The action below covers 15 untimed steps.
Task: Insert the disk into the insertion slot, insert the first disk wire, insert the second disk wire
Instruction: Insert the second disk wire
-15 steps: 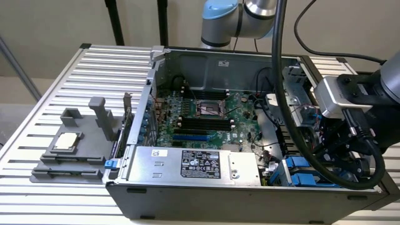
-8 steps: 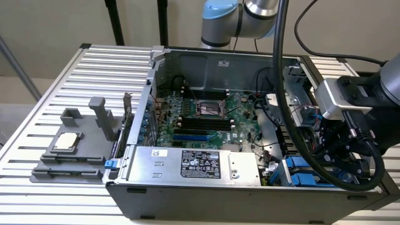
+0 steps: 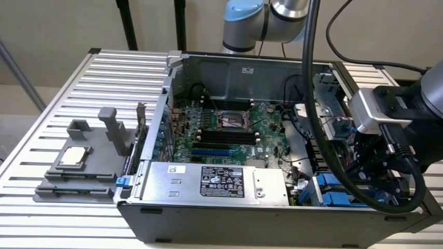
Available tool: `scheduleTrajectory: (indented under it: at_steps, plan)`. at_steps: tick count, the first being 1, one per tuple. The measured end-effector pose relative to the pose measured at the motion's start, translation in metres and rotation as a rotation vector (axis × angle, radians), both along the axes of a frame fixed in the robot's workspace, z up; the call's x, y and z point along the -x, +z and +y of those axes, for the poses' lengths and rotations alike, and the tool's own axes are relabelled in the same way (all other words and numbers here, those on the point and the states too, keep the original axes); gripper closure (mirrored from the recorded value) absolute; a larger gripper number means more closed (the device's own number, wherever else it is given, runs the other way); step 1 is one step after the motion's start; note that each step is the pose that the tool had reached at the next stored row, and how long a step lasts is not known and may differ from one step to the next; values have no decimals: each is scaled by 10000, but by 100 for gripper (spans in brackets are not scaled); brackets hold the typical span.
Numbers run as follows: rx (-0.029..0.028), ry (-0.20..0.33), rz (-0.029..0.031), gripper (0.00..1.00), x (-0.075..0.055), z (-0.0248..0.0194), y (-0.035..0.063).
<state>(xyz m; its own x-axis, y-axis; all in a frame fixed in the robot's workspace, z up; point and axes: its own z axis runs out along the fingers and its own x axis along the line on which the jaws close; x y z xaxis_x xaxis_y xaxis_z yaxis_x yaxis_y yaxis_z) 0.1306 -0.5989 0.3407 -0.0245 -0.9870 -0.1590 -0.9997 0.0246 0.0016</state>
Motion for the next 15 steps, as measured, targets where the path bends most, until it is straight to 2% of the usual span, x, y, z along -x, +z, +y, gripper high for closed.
scheduleTrajectory:
  at_steps: [15]
  plan:
    - [-5, 0, 0, 84, -1, -1, -39]
